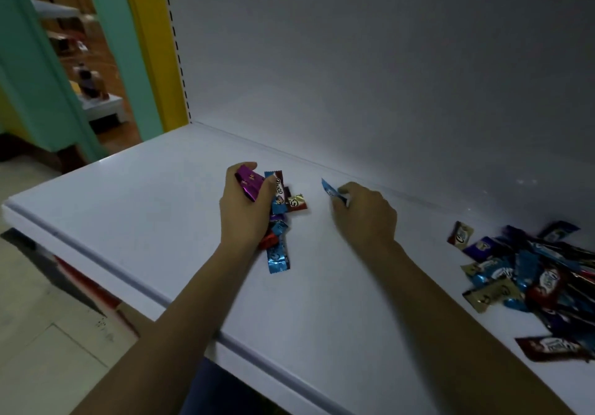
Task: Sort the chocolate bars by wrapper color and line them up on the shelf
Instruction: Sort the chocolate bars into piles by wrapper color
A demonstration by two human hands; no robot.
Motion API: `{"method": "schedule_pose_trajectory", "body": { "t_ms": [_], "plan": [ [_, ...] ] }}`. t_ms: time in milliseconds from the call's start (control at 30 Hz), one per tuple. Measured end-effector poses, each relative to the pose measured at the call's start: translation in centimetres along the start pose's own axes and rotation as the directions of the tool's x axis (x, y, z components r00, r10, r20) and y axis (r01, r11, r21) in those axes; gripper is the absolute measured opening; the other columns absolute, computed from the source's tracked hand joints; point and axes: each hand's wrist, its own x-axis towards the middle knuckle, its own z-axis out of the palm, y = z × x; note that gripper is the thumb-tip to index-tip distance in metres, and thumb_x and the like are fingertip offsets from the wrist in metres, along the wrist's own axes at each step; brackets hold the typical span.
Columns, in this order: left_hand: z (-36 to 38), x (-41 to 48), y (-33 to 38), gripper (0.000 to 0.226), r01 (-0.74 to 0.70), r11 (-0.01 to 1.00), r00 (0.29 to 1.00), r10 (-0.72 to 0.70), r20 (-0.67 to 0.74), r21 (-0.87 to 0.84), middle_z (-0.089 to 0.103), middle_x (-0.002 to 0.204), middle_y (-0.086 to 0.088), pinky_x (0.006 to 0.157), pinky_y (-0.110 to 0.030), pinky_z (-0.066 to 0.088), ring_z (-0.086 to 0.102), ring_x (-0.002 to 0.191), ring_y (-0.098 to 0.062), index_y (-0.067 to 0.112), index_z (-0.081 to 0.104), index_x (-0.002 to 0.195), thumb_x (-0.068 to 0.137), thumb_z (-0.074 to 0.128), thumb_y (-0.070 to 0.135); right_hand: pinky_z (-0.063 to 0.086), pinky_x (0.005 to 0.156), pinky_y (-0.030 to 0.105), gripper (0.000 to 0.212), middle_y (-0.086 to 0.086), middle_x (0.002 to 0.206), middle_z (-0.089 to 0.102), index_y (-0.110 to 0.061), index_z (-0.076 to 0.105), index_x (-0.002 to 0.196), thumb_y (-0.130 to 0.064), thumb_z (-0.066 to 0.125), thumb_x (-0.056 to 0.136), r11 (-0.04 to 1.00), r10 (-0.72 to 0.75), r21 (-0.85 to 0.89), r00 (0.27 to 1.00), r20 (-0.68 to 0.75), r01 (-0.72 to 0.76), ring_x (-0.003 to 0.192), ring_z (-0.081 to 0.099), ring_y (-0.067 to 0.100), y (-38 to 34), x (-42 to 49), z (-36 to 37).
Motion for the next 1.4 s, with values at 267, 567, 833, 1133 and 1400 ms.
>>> {"method": "schedule_pose_trajectory", "body": {
  "t_ms": [267,567,833,1133,1400],
  "plan": [
    [0.1,-0.2,0.1,0.026,-0.032,0.999,0.997,0.031,0.066,0.021,0.055,0.091,0.016,0.065,-0.007,0.049,0.061,0.078,0.004,0.024,0.047,0.115,0.093,0.06,0.028,0.045,0.071,0.026,0.04,-0.01,0.075,0.061,-0.025,0.064,0.112,-0.055,0.055,0.086,0.792,-0.05,0.608,0.998,-0.024,0.054,0.07,0.056,0.006,-1.4,-1.4,-0.2],
    [0.2,-0.7,0.3,0.028,-0.113,0.991,0.982,0.1,0.159,0.076,0.06,0.084,0.009,0.065,-0.014,0.05,0.064,0.075,-0.005,0.019,0.05,0.117,0.094,0.059,0.029,0.045,0.061,0.024,0.011,-0.006,0.082,0.063,-0.021,0.064,0.098,-0.023,0.066,0.087,0.635,-0.118,0.772,0.989,0.092,0.004,0.067,0.058,0.007,-2.6,-1.9,0.3],
    [0.1,-0.9,0.3,0.025,-0.071,0.996,0.988,0.064,0.143,0.044,0.06,0.09,0.009,0.072,-0.023,0.052,0.067,0.08,-0.007,0.024,0.049,0.115,0.093,0.06,0.029,0.039,0.064,0.028,0.018,0.002,0.09,0.059,-0.023,0.062,0.109,-0.026,0.058,0.092,0.97,0.035,0.238,0.949,-0.314,0.043,0.08,0.057,0.021,1.9,-0.8,-1.1],
    [0.0,-1.0,0.3,0.03,-0.069,0.996,0.992,0.062,0.106,0.062,0.057,0.09,0.014,0.064,-0.004,0.046,0.062,0.078,0.002,0.019,0.049,0.119,0.093,0.06,0.029,0.03,0.1,0.037,0.048,0.007,0.134,0.049,-0.022,0.047,0.137,-0.047,0.035,0.098,0.98,-0.139,-0.133,0.987,0.074,0.148,0.125,0.038,0.024,1.5,-0.2,0.8],
    [0.0,-0.6,0.5,0.028,0.042,0.992,0.999,-0.046,-0.029,-0.12,0.064,0.093,0.009,0.073,-0.017,0.054,0.067,0.08,-0.001,0.021,0.049,0.118,0.093,0.061,0.027,0.042,0.085,0.028,0.04,-0.002,0.109,0.065,-0.021,0.061,0.119,-0.049,0.051,0.091,0.882,-0.243,0.437,0.965,0.104,0.175,0.103,0.057,0.014,-1.5,-2.1,-1.1]
  ]
}}
